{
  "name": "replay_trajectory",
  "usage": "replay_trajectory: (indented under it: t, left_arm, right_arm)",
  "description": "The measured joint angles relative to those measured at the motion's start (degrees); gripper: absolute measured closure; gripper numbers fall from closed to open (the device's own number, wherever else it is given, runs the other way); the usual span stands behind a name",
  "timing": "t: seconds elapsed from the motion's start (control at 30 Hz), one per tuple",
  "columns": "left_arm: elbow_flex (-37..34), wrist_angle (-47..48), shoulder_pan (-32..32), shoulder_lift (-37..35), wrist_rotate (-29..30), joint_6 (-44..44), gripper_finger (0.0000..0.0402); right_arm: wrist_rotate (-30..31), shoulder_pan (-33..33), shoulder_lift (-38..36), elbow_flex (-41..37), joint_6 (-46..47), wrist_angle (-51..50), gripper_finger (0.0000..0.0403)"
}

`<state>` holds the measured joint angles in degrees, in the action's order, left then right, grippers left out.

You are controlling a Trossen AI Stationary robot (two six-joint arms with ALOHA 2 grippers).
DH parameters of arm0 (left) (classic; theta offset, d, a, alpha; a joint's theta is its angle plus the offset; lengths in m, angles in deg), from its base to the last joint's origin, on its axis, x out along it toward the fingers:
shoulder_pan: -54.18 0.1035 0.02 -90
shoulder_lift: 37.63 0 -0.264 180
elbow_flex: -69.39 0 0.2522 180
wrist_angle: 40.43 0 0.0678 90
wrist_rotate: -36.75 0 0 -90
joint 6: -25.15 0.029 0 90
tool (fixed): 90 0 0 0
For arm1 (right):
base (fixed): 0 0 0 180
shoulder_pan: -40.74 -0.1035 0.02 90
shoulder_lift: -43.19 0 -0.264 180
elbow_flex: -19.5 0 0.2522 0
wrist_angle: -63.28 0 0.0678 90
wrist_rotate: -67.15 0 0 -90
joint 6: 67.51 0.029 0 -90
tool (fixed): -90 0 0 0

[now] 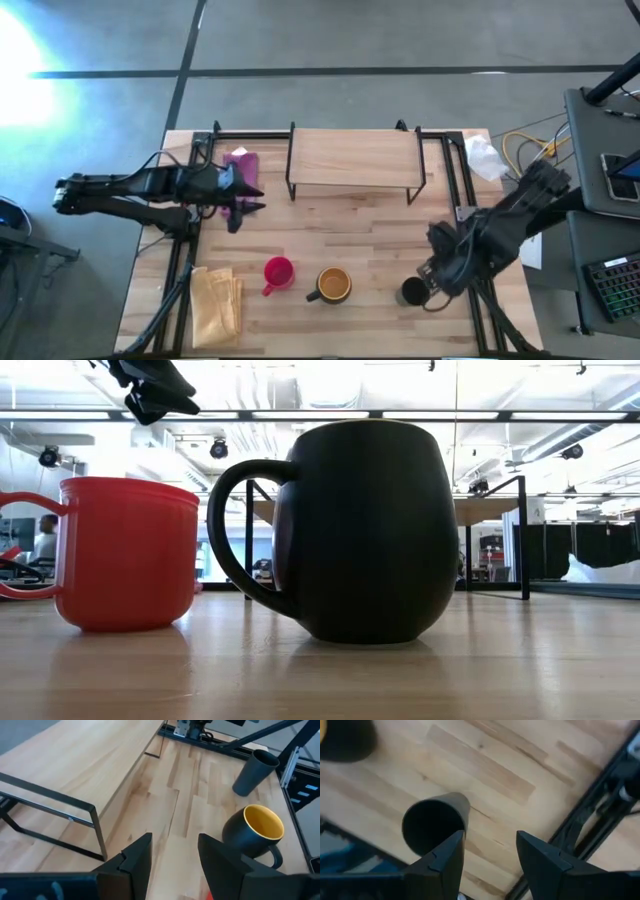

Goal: Stack small to large cups/mugs on shelf
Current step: Put the black cup on the shelf

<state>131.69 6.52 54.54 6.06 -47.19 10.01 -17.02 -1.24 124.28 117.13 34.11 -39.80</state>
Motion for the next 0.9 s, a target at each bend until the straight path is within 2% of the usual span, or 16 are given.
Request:
replay_trajectory:
  t: [0.17, 0.4, 0.67, 0.9]
  left_arm:
    - [-0.12, 0.43, 0.00, -0.67, -0.49, 1.02, 0.0256]
    - [-0.21, 3.71, -0.02, -0.34, -3.03, -0.93, 0.0256]
    - [-0.26, 4.95, -0.02, -0.05, -2.96, -0.99, 0.0256]
    - [-0.36, 4.95, -0.02, 0.69, -2.73, -0.97, 0.0256]
  right_arm:
    - [-2.01, -0.65, 4.37, -0.02, 6.96, 4.32, 0.0229]
    - [-4.81, -0.99, 8.52, -0.04, 10.52, 10.34, 0.0229]
    - [-4.93, -1.71, 12.30, -0.04, 16.27, 8.16, 0.0236]
    - [-5.16, -1.61, 15.00, -0.04, 16.97, 6.12, 0.0241]
